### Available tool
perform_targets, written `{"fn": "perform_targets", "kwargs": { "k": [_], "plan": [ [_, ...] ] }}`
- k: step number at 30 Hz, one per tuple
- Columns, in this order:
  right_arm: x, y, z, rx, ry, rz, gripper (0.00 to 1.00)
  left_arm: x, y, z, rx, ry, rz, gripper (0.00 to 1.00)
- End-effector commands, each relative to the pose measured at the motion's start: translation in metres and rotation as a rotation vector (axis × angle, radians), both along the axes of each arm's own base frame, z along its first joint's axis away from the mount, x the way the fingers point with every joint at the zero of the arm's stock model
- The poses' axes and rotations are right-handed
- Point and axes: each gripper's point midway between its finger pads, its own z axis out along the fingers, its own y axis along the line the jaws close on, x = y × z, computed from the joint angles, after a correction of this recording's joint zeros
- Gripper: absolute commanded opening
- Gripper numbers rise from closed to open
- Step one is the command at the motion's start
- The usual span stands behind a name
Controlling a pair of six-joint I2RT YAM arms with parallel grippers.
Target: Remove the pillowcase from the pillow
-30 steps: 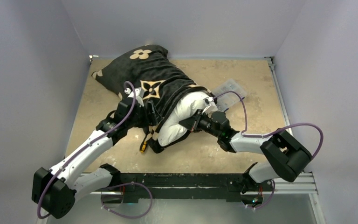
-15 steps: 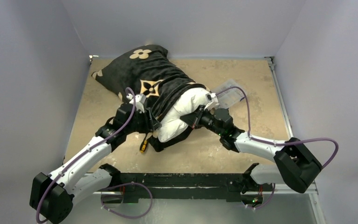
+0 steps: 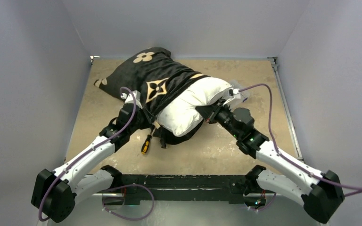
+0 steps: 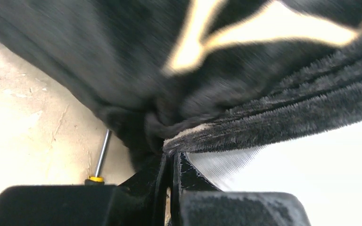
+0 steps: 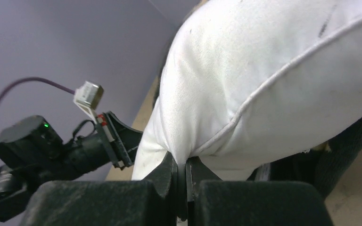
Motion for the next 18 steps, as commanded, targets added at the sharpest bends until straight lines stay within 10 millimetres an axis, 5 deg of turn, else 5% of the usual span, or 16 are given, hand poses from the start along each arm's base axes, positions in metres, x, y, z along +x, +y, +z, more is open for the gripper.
{"fn": "perform_targets", "kwargs": {
  "k": [1, 6, 15, 18],
  "plan": [
    [-0.013, -0.058, 0.135, 0.185, -0.254, -0.194, 0.00, 0.018, 0.036, -0.020, 0.073, 0.004, 0.239, 0.00],
    [-0.039, -0.103, 0.180, 0.228, -0.299, -0.301, 0.00, 0.042, 0.064, -0.026, 0.097, -0.024, 0.465, 0.00],
    [-0.085, -0.155, 0.220, 0.298, -0.343, -0.377, 0.00, 0.100, 0.107, -0.069, 0.081, 0.075, 0.779, 0.00],
    [-0.095, -0.160, 0.224, 0.292, -0.359, -0.365, 0.00, 0.119, 0.116, -0.064, 0.078, 0.057, 0.824, 0.00]
  ]
}}
